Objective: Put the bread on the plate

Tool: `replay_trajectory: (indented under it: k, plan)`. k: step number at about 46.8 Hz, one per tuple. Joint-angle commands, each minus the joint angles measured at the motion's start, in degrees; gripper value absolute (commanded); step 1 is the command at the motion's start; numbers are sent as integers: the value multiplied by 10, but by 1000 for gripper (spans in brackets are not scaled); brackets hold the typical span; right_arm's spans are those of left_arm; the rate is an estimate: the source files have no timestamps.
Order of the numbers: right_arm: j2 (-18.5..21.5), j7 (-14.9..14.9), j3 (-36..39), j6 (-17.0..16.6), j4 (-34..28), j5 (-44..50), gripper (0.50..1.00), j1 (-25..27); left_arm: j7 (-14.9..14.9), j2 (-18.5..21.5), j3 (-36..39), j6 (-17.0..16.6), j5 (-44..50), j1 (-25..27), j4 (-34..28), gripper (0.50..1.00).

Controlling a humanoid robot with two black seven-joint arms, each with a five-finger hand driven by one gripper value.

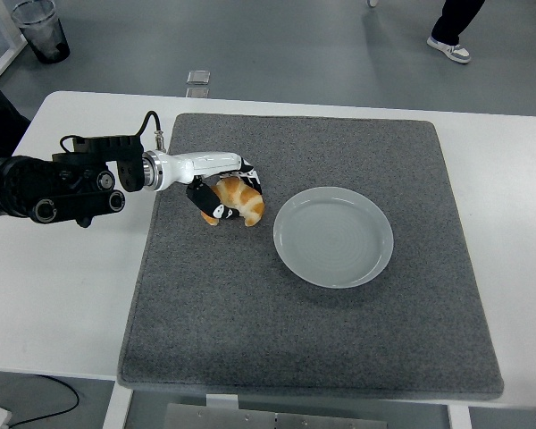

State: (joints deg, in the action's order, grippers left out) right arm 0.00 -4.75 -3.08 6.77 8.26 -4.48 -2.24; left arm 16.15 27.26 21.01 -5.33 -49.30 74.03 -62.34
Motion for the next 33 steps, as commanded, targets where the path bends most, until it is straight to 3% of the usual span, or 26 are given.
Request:
replay_trajectory:
  k: [1, 17, 33]
  plan:
    - [0, 0, 0, 0, 0, 0, 952, 0, 6, -1, -1, -1, 0, 1, 0, 500]
    - [0, 0, 0, 0, 0, 0, 952, 0, 21, -1, -5, 0, 0, 12, -2, 500]
    - [0, 0, 0, 0, 0, 0, 952, 0, 22, 20, -9, 12, 10, 122, -22, 500]
